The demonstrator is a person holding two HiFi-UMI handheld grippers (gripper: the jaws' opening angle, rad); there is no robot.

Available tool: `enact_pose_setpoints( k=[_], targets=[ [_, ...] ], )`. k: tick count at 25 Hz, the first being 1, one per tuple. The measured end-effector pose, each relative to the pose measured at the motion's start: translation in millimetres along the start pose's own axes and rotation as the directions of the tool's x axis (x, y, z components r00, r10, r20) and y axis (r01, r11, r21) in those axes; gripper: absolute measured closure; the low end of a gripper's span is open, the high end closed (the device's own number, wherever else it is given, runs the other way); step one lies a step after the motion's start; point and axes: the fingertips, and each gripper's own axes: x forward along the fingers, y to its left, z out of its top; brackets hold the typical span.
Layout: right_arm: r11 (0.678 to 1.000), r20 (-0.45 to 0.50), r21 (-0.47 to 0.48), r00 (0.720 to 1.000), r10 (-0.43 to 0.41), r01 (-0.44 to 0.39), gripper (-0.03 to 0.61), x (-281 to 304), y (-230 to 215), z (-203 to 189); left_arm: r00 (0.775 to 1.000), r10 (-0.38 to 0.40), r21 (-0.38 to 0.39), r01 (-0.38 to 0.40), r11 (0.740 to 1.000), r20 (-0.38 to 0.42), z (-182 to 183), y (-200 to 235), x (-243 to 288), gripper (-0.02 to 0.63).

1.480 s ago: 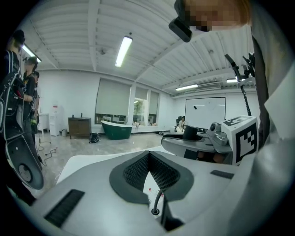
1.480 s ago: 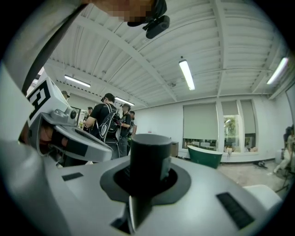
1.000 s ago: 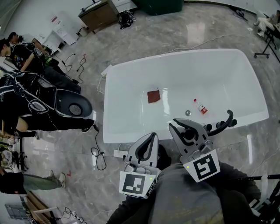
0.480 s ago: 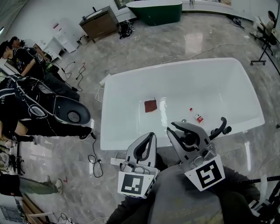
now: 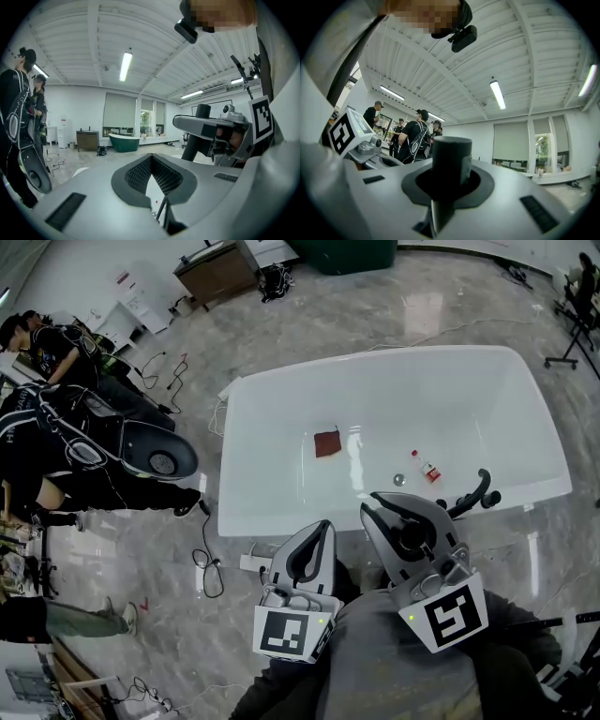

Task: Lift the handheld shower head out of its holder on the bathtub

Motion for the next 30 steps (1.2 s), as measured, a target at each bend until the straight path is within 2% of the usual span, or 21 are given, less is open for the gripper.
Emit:
enact_pose_setpoints(
  k=[6,14,22,25,30],
  targets=[
    [0.999,0.013,-0.036,0.999,-0.033,0.033,0.523,1,31,20,0.999,-0.038,0.002,0.038,0.999,0.016,3,13,-26,0.612],
    [0.985,0.043,-0.047,0.986,-0.161,0.163,0.523,-5,77,47,0.990,-0.138,0.033,0.138,0.990,0.007,1,31,-71,0.612],
    [0.959,0.023,-0.090,0.963,-0.268,0.269,0.523,-33,116,51,0.970,-0.243,0.043,0.243,0.969,0.007,-10,23,-107,0.612],
    [0.953,0.022,-0.076,0.956,-0.293,0.294,0.523,-37,121,46,0.963,-0.270,0.050,0.269,0.962,0.017,-10,20,-113,0.612],
    [0.956,0.039,-0.032,0.956,-0.291,0.293,0.523,-16,129,36,0.964,-0.263,0.067,0.260,0.963,0.027,-8,36,-118,0.612]
  ],
)
